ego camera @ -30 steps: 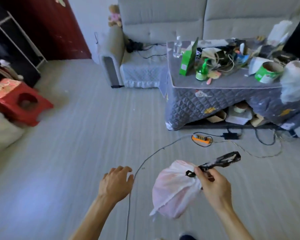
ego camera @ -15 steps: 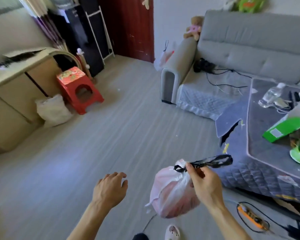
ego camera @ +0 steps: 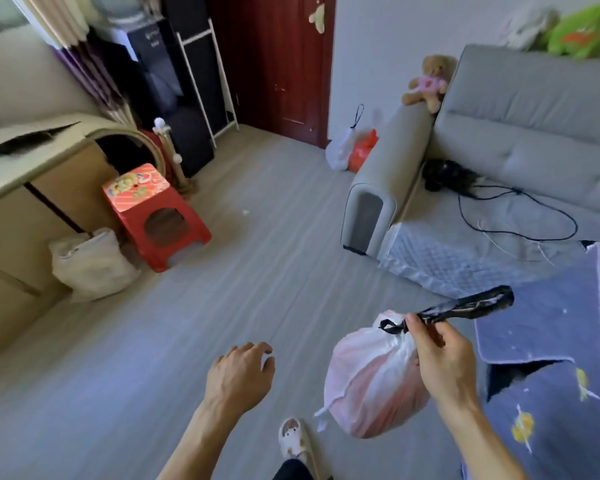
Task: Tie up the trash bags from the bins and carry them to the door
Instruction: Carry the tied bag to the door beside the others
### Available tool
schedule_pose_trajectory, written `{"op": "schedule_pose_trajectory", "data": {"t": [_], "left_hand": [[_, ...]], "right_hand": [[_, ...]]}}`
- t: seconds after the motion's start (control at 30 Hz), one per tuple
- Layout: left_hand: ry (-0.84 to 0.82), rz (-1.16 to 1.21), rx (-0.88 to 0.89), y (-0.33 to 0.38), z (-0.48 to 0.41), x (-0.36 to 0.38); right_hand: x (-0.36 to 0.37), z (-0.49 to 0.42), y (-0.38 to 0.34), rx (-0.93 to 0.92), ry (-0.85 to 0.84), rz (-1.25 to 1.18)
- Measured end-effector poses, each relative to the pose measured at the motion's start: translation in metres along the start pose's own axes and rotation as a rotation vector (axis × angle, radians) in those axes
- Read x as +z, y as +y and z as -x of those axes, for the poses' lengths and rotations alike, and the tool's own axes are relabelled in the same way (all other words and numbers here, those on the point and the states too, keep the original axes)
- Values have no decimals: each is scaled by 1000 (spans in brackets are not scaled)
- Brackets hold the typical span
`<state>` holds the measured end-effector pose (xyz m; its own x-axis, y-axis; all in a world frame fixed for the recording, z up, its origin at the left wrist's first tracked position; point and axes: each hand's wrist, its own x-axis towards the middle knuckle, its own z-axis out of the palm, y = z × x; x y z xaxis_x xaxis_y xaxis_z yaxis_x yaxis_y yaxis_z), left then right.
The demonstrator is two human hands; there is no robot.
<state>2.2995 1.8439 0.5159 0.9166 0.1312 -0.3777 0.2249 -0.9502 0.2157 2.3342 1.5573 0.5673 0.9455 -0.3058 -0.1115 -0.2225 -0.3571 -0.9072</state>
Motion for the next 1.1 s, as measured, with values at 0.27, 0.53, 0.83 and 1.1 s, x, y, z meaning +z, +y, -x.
{"op": "schedule_pose_trajectory", "data": {"t": [0.27,0.53,0.83,1.1], "left_hand": [[14,-45,88,10,-216,-98],[-80,26,-5,17,-416,-136],[-54,110,-79,23,-644,-237],[-121,26,66,22,-899,-327]], "right_hand": [[97,-178,-78,13,86,-50],[204,-393,-120,52,-35,-121],[308,-623,-187,118,-82,-69],[401,-808,-222,257,138,-165]]}}
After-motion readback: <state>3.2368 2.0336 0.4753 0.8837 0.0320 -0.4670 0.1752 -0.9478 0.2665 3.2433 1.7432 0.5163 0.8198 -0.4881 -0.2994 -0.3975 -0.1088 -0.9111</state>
